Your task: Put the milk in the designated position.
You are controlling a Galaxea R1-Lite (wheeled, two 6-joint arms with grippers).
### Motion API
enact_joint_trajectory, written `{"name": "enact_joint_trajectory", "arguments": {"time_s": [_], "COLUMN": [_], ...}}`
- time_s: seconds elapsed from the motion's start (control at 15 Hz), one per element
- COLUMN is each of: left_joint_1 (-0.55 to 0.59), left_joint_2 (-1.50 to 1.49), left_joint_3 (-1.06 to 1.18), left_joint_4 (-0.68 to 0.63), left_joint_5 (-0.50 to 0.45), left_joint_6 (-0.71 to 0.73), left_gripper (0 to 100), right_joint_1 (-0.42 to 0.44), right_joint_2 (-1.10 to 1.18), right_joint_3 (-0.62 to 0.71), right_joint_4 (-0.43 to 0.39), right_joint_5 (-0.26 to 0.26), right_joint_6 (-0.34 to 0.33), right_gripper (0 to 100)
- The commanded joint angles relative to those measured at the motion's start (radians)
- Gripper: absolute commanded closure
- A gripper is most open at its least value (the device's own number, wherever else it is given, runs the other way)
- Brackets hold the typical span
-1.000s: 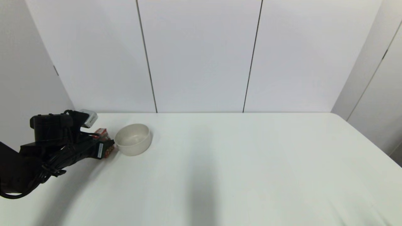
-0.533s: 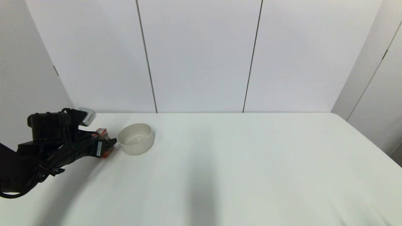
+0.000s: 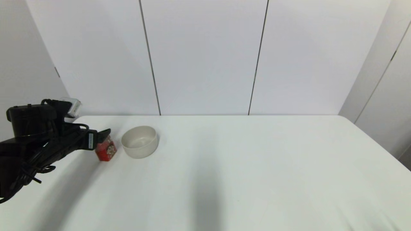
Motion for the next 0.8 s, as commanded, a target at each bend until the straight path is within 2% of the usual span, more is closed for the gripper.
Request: {"name": "enact_joint_trajectory", "arguments": {"time_s": [0.07, 0.27, 0.33, 0.6, 0.8], "left_joint_1": [-0.001, -0.007, -0.009, -0.009, -0.007], "left_joint_2": [-0.153, -0.381, -0.449, -0.656, -0.854], "left_joint_3": [-0.029, -0.069, -0.069, -0.014, 0.183], "left_joint_4": [0.059, 0.275, 0.312, 0.363, 0.404], "left_joint_5": [0.039, 0.037, 0.036, 0.031, 0.033], "left_joint_6": [0.012, 0.037, 0.035, 0.032, 0.027], "left_gripper": [0, 0, 0, 0, 0], "right_joint_1": [0.0, 0.0, 0.0, 0.0, 0.0], "right_joint_2": [0.001, 0.001, 0.001, 0.001, 0.001], "right_joint_3": [0.0, 0.0, 0.0, 0.0, 0.0], "right_joint_4": [0.0, 0.0, 0.0, 0.0, 0.0], "right_joint_5": [0.0, 0.0, 0.0, 0.0, 0.0], "right_joint_6": [0.0, 0.0, 0.002, 0.002, 0.002], "right_gripper": [0, 0, 0, 0, 0]}}
